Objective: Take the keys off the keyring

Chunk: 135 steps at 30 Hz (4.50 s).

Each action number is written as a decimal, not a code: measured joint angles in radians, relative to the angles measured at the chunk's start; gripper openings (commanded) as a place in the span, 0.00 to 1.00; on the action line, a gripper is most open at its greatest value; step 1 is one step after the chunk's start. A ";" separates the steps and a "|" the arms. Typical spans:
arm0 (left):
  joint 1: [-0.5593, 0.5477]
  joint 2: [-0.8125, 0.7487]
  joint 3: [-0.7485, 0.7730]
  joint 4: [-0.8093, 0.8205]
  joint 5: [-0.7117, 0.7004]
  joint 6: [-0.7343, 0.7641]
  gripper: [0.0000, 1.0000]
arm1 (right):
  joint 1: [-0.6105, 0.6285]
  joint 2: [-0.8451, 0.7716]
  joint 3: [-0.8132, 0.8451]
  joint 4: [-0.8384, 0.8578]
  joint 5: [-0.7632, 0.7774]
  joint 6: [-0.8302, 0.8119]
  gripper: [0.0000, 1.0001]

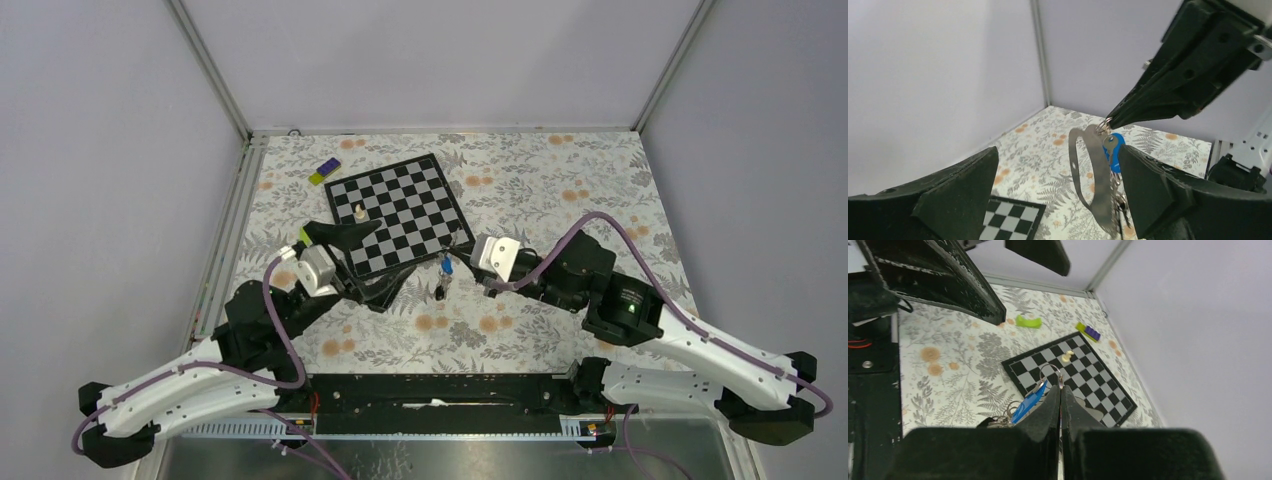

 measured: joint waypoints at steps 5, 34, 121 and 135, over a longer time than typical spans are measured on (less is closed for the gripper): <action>0.000 -0.005 0.011 -0.038 -0.108 -0.079 0.99 | 0.000 -0.006 0.011 -0.009 0.077 -0.002 0.00; 0.000 0.134 -0.166 0.272 0.236 -0.146 0.51 | 0.000 -0.127 -0.195 0.183 -0.100 -0.517 0.00; 0.000 0.177 -0.132 0.281 0.273 -0.074 0.00 | 0.000 -0.102 -0.209 0.142 -0.181 -0.586 0.00; 0.000 0.167 -0.117 0.243 0.273 -0.048 0.00 | 0.000 -0.102 -0.213 0.163 -0.163 -0.551 0.00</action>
